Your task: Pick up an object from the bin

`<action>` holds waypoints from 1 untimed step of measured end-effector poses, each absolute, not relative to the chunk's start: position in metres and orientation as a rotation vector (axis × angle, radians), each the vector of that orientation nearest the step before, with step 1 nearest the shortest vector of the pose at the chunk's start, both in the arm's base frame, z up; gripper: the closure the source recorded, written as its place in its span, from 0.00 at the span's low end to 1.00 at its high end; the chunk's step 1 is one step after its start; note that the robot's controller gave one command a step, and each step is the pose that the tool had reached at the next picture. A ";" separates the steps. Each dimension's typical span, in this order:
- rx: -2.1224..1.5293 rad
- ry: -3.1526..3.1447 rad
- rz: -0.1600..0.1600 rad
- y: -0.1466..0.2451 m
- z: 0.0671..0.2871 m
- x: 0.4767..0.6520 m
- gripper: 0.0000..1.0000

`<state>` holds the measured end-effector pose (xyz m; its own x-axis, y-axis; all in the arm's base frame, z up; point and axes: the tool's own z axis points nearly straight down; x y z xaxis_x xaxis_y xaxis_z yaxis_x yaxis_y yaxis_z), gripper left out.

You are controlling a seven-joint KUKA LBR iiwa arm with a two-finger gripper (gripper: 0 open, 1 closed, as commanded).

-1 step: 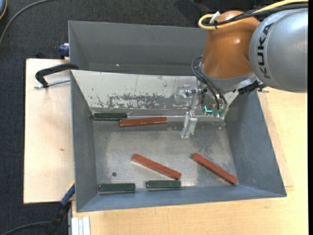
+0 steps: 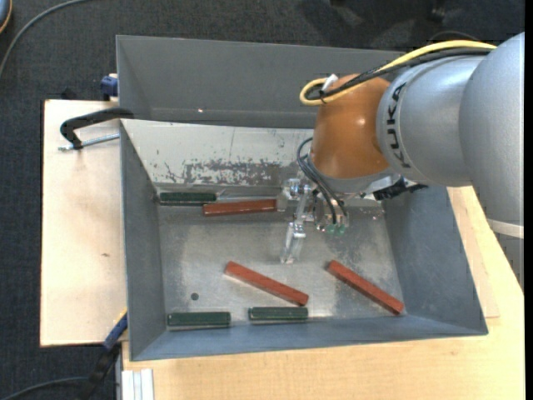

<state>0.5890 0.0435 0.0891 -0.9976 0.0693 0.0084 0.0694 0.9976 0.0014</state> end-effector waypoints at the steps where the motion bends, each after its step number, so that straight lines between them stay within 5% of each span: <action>1: -0.417 -3.111 0.001 -0.017 0.070 0.569 0.00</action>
Offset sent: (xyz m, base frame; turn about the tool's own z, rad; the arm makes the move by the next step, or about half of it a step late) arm -0.0196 -0.0595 -0.0191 0.1958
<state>0.5695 -0.0172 0.0701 -0.9647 0.2634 0.0023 0.2634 0.9647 -0.0011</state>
